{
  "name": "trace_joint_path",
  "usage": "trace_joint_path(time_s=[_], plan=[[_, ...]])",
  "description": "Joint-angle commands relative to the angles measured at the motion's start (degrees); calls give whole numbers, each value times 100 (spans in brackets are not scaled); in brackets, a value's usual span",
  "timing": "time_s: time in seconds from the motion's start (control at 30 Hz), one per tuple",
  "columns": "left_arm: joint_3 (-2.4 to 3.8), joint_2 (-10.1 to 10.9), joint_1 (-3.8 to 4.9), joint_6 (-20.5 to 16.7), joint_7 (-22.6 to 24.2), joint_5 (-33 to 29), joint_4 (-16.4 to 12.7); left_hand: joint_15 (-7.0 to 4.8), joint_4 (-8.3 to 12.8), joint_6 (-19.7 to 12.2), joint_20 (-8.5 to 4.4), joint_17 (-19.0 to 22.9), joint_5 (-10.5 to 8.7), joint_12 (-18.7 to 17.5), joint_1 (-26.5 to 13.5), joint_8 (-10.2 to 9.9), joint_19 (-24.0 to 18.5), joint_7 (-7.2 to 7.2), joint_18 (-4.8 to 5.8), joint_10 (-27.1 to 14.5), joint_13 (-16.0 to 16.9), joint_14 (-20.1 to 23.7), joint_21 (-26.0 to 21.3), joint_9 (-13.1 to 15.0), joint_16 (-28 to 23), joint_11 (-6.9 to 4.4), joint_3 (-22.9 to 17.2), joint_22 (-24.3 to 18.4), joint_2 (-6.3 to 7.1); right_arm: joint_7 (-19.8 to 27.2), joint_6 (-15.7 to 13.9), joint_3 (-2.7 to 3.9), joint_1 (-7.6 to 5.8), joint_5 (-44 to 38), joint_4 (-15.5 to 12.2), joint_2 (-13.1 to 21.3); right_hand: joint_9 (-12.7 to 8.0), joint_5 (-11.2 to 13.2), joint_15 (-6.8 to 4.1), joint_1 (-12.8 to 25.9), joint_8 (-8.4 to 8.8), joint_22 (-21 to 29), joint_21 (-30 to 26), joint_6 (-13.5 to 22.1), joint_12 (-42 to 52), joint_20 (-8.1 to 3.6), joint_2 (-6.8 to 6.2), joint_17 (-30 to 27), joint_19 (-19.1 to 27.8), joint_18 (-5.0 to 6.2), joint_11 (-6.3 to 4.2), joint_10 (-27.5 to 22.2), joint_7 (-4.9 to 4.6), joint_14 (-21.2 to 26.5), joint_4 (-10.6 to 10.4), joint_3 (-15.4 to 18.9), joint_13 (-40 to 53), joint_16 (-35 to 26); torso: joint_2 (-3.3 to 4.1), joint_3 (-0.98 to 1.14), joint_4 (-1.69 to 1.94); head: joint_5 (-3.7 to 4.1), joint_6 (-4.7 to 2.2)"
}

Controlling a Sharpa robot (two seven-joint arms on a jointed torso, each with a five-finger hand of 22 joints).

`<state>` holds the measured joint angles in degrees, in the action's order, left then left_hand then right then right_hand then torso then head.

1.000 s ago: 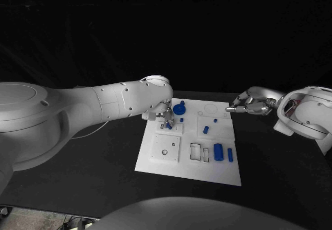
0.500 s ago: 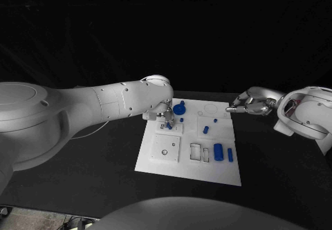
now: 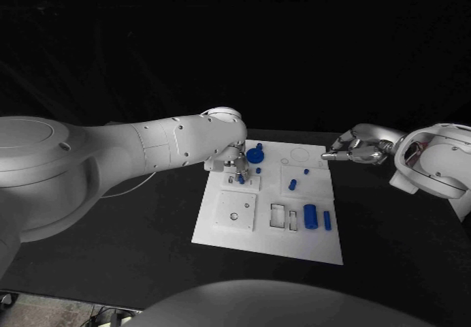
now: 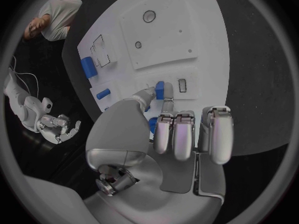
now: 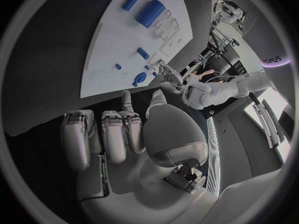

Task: Assemble the parts on the task board

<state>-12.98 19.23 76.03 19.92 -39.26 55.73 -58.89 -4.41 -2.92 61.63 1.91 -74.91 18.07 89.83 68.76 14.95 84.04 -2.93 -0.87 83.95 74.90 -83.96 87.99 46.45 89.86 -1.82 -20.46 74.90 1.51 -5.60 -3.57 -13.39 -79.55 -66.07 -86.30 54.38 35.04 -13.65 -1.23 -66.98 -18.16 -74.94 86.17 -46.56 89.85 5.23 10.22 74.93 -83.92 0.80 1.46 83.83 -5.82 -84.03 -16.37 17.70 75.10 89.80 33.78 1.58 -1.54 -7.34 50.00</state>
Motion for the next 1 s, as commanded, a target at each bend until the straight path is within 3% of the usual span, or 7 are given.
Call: trace_joint_path(time_s=[0.03, 0.63, 1.0], plan=[[-15, -23, -39, 18, 53, -71, -14, -51, 324, 143, -32, -1509, 25, 17, 36, 49, 444, 141, 18, 605, 1510, -604, -5, 43, 14, -55, -291, 1274, 1, -27, 111, -1, 4, -10, 5, -7, -11, -28, 13, -55, 32, -1315, -35, 36, 15, 21, 20, 1507, -150, 64, 1, 617, -18, -597, -3, 29, 1490, 20, -1, 1, -2, -1, 0], [-15, 15, -37, -259, -31, 120, -102, -106, 222, 117, -84, -1509, 21, 17, -133, 307, 458, 201, 21, 605, 1510, -604, 3, 372, 14, -112, -272, 1288, -8, -28, 135, -1, 6, -1, 24, -13, -28, -28, 10, -64, 70, -1291, -92, 44, 15, 19, 31, 1507, -96, 81, -2, 617, -17, -597, -3, 55, 1490, 20, -5, 2, 1, -19, 0], [-12, 72, -36, -559, -41, 212, -178, -119, 195, 44, -99, -1509, 36, 17, -164, 338, 449, 206, 16, 605, 1510, -604, -14, 450, 14, -122, -282, 1271, -14, -22, 140, -1, 12, -1, 38, -21, -34, -30, 8, -70, 83, -1286, -105, 50, 15, 18, 36, 1507, -84, 84, -4, 617, -17, -597, -1, 60, 1490, 20, -2, 0, 0, -20, 0]])
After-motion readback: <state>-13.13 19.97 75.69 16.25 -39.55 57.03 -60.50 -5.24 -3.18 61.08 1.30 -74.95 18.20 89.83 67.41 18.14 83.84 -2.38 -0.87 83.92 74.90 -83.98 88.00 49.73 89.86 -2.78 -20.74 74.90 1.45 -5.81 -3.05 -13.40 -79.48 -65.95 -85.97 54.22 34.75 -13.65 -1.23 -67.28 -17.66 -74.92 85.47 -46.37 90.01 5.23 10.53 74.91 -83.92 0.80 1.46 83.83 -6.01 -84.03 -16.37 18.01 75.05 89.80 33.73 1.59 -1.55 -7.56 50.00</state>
